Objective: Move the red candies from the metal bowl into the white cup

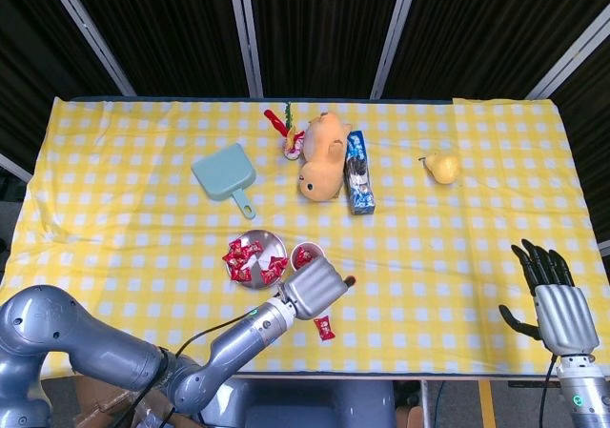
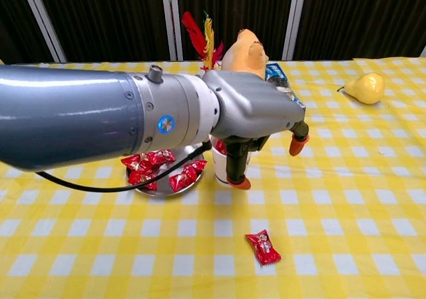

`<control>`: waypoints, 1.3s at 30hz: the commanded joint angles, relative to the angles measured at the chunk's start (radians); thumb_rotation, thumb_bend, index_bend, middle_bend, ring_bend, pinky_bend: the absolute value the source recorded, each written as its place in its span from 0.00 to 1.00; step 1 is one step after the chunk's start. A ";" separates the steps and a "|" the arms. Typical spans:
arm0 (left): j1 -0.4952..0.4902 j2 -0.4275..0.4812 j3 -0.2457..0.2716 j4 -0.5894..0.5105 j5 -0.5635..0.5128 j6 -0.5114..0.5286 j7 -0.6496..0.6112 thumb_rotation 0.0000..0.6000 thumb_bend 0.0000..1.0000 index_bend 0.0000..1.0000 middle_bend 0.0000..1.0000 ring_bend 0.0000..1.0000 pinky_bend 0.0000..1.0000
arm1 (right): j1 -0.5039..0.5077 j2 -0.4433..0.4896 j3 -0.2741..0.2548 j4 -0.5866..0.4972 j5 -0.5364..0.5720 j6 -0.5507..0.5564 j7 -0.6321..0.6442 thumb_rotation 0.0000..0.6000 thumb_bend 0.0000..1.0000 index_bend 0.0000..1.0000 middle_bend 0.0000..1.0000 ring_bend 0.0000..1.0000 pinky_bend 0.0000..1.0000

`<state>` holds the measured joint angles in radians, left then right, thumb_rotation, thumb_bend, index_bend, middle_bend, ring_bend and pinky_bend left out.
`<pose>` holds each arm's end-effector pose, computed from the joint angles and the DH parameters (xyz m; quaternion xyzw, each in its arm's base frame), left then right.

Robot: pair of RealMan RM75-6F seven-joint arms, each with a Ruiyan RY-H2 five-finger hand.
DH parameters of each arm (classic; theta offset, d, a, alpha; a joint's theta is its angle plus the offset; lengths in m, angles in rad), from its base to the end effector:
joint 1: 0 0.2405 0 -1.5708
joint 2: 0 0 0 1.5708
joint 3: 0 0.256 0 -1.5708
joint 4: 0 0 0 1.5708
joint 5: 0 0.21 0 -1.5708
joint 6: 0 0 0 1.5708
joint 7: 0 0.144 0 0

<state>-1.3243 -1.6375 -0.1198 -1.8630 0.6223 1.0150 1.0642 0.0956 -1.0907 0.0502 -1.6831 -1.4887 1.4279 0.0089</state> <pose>0.0430 0.2673 -0.0686 -0.9055 -0.1275 -0.2860 0.2864 -0.3013 -0.1830 0.1544 0.5955 -0.4185 0.3893 0.5645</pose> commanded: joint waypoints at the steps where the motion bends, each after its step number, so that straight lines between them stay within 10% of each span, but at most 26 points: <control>1: -0.011 -0.025 0.008 0.023 -0.008 -0.010 -0.002 1.00 0.25 0.28 0.98 1.00 1.00 | 0.000 -0.001 0.001 0.001 0.001 0.002 -0.001 1.00 0.34 0.00 0.00 0.00 0.00; 39: -0.123 -0.220 0.091 0.243 -0.140 -0.112 0.009 1.00 0.27 0.39 0.97 1.00 1.00 | -0.006 -0.002 0.020 -0.032 0.088 -0.015 -0.110 1.00 0.34 0.00 0.00 0.00 0.00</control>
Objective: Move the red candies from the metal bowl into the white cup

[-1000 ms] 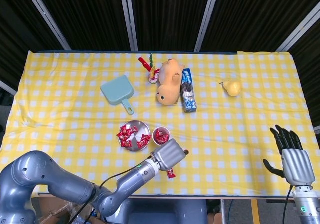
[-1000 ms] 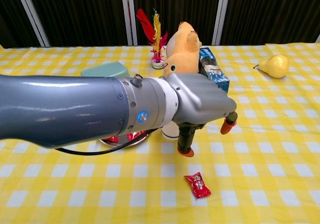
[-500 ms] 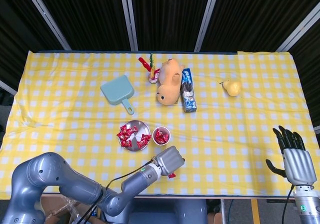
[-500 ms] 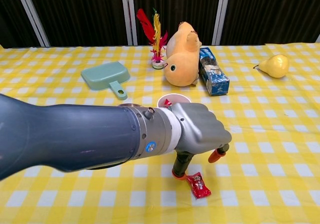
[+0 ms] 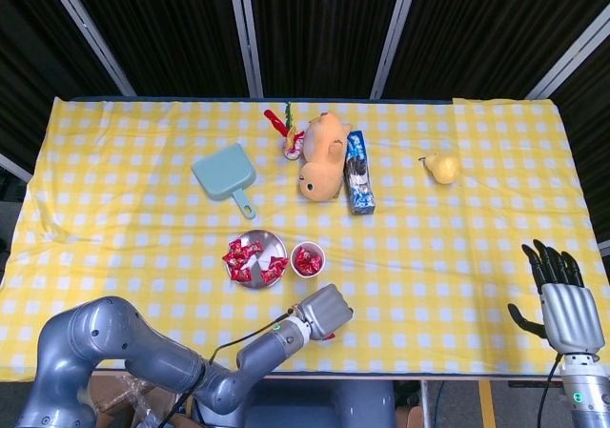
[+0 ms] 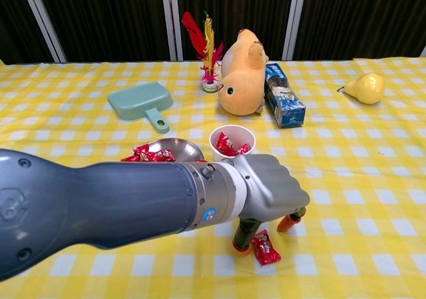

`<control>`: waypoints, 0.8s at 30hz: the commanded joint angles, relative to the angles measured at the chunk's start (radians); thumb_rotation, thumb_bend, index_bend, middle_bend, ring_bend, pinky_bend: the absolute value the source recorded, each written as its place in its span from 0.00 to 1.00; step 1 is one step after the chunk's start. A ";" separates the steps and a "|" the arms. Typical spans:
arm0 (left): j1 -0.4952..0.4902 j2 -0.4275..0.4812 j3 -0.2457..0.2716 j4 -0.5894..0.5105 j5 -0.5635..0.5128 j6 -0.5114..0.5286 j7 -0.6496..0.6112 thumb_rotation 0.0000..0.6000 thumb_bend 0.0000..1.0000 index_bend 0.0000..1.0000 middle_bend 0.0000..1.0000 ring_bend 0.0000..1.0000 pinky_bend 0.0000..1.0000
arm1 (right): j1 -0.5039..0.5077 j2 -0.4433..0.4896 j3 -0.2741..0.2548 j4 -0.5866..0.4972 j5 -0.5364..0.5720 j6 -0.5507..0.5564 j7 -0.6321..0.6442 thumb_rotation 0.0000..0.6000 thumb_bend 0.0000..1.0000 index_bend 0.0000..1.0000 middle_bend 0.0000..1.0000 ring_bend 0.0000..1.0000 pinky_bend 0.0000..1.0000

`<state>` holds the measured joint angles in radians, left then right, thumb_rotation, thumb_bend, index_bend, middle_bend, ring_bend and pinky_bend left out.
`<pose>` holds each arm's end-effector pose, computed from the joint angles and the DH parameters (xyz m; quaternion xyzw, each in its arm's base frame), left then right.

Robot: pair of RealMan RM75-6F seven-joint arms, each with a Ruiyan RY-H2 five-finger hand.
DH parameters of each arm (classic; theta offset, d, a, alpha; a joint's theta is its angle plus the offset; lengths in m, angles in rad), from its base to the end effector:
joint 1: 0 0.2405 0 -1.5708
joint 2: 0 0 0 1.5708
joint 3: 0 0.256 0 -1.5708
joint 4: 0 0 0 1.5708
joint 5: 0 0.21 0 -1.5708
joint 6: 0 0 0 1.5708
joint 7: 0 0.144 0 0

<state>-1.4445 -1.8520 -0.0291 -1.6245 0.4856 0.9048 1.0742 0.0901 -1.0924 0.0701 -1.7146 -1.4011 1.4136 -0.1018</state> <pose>0.0306 0.2485 -0.1442 -0.9432 -0.1060 -0.1998 0.2435 -0.3062 -0.1845 0.1558 0.5850 -0.4169 0.3522 0.5999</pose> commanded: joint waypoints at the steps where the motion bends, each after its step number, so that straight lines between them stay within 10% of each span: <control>1: -0.004 -0.008 0.001 0.007 -0.004 -0.003 -0.001 1.00 0.29 0.41 0.97 1.00 1.00 | -0.001 0.000 0.000 0.000 0.000 0.000 0.001 1.00 0.34 0.00 0.00 0.00 0.00; 24: 0.031 0.051 -0.032 -0.058 0.056 0.091 -0.055 1.00 0.41 0.49 0.97 1.00 1.00 | -0.003 -0.001 0.000 -0.002 -0.005 0.005 0.002 1.00 0.34 0.00 0.00 0.00 0.00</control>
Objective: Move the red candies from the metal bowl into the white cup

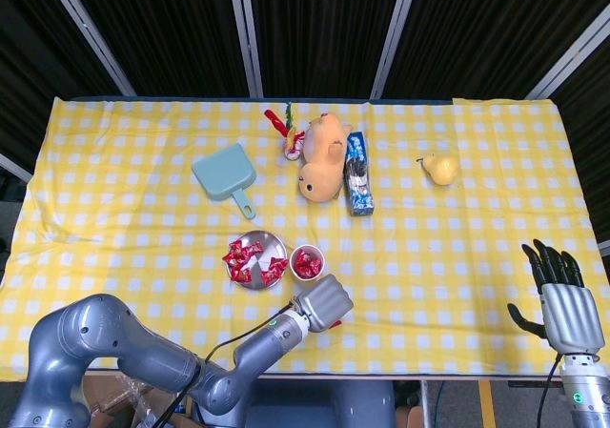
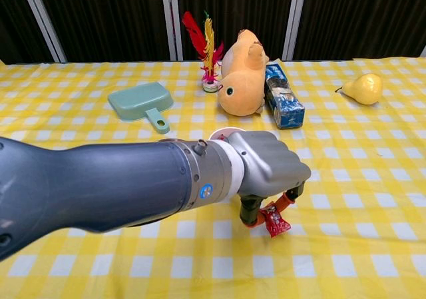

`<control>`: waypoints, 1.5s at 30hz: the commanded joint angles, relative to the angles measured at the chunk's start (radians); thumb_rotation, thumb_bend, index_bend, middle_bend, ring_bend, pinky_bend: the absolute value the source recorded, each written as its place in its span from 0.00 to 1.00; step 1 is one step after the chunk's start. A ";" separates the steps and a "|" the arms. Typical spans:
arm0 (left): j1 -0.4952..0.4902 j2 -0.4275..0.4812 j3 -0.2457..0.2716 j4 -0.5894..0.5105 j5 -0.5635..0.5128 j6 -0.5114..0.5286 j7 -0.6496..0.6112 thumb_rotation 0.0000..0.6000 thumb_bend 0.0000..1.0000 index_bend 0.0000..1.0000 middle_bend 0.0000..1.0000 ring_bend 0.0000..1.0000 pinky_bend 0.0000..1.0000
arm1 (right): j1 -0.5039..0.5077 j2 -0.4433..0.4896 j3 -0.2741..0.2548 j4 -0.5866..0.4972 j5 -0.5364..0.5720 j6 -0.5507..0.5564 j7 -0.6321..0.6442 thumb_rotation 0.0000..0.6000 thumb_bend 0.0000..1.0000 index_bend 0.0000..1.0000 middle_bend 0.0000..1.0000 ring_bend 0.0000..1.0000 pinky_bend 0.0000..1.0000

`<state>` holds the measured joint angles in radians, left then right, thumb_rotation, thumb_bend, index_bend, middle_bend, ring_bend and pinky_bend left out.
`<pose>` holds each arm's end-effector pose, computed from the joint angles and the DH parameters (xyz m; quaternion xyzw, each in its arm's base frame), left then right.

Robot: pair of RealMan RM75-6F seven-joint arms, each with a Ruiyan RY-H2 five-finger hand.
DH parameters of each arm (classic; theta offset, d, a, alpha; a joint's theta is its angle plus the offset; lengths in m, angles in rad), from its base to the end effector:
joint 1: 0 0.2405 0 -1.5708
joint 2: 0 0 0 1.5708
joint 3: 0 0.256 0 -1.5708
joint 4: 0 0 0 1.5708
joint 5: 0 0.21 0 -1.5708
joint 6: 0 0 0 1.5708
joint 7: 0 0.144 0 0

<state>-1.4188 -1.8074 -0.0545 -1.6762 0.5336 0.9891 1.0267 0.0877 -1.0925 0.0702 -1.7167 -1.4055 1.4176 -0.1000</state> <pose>0.0386 0.2592 -0.1230 -0.9225 -0.1290 -0.2424 0.2711 -0.3054 -0.1838 0.1559 0.5844 -0.4166 0.3546 0.5994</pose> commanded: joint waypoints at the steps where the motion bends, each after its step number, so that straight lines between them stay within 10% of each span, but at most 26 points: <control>1: 0.007 0.010 -0.008 -0.009 0.012 0.008 -0.011 1.00 0.41 0.49 0.97 1.00 1.00 | -0.001 -0.001 0.000 0.001 0.000 0.001 0.001 1.00 0.34 0.00 0.00 0.00 0.00; 23: 0.086 0.183 -0.069 -0.073 0.018 0.120 -0.064 1.00 0.41 0.49 0.97 1.00 1.00 | -0.001 0.000 0.000 0.000 -0.001 0.000 0.002 1.00 0.34 0.00 0.00 0.00 0.00; 45: 0.163 0.156 -0.079 -0.012 0.066 0.138 -0.132 1.00 0.25 0.34 0.94 0.99 1.00 | -0.003 0.001 -0.001 0.002 -0.006 0.004 0.005 1.00 0.34 0.00 0.00 0.00 0.00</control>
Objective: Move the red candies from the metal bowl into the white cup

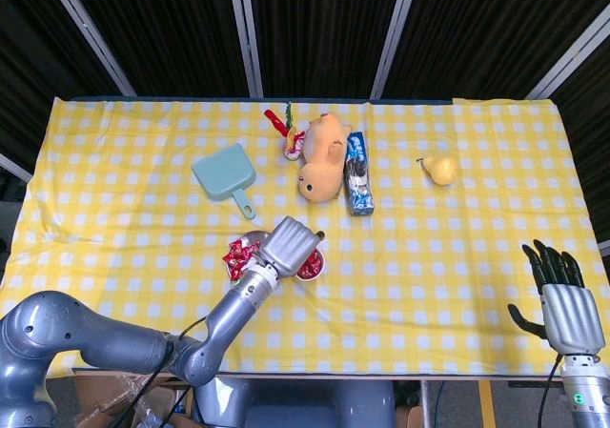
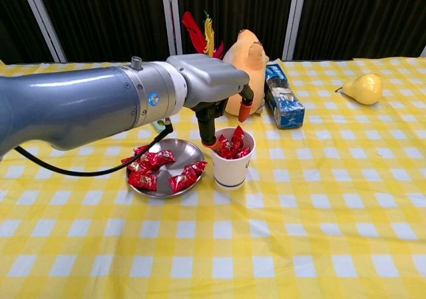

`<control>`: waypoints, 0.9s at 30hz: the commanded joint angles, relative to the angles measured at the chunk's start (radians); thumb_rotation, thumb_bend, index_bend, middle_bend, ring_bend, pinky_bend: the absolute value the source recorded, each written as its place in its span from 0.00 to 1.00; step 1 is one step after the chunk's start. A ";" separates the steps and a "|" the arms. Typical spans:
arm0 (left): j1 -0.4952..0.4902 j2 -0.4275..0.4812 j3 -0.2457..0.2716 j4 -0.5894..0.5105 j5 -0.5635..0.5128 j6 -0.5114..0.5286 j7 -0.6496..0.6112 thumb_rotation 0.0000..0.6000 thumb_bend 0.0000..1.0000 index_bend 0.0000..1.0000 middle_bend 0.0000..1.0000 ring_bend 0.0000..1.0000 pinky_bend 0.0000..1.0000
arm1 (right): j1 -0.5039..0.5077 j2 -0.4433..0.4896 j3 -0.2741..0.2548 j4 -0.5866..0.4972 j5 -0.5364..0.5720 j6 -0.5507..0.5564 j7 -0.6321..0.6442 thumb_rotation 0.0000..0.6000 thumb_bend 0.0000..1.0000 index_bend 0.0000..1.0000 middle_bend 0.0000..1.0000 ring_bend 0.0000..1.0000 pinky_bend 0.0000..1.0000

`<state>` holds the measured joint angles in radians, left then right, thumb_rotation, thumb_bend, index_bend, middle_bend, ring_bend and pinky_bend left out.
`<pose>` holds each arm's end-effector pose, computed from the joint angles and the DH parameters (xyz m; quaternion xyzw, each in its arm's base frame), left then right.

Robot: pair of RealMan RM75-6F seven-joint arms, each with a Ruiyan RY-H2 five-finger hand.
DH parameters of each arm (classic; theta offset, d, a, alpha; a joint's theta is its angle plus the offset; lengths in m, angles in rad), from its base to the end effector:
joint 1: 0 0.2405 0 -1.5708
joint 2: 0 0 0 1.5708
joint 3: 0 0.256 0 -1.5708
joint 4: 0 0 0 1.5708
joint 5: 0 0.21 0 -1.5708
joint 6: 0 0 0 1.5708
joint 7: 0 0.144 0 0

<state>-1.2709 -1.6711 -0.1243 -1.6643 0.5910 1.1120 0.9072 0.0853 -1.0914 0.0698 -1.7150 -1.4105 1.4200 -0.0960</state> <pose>0.0106 0.3260 -0.0634 -0.8425 -0.2155 -0.3025 0.3902 -0.3055 -0.1831 0.1565 0.5846 -0.4158 0.3557 0.5991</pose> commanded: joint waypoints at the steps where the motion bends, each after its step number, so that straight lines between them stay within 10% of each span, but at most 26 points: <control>1: 0.025 0.032 -0.014 -0.038 0.015 0.029 -0.023 1.00 0.25 0.33 0.94 0.99 1.00 | -0.001 0.000 0.000 0.000 0.000 0.001 0.000 1.00 0.34 0.00 0.00 0.00 0.00; 15: 0.170 0.180 0.061 -0.181 0.028 0.111 -0.062 1.00 0.24 0.33 0.94 0.98 1.00 | 0.000 -0.004 -0.002 0.000 -0.005 0.002 -0.008 1.00 0.34 0.00 0.00 0.00 0.00; 27: 0.213 0.066 0.035 -0.110 -0.089 0.145 -0.035 1.00 0.24 0.36 0.96 0.99 1.00 | 0.000 -0.006 -0.002 -0.003 -0.005 0.002 -0.014 1.00 0.34 0.00 0.00 0.00 0.00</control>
<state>-1.0604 -1.5706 -0.0644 -1.7965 0.5329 1.2422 0.8652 0.0850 -1.0973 0.0677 -1.7182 -1.4152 1.4217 -0.1099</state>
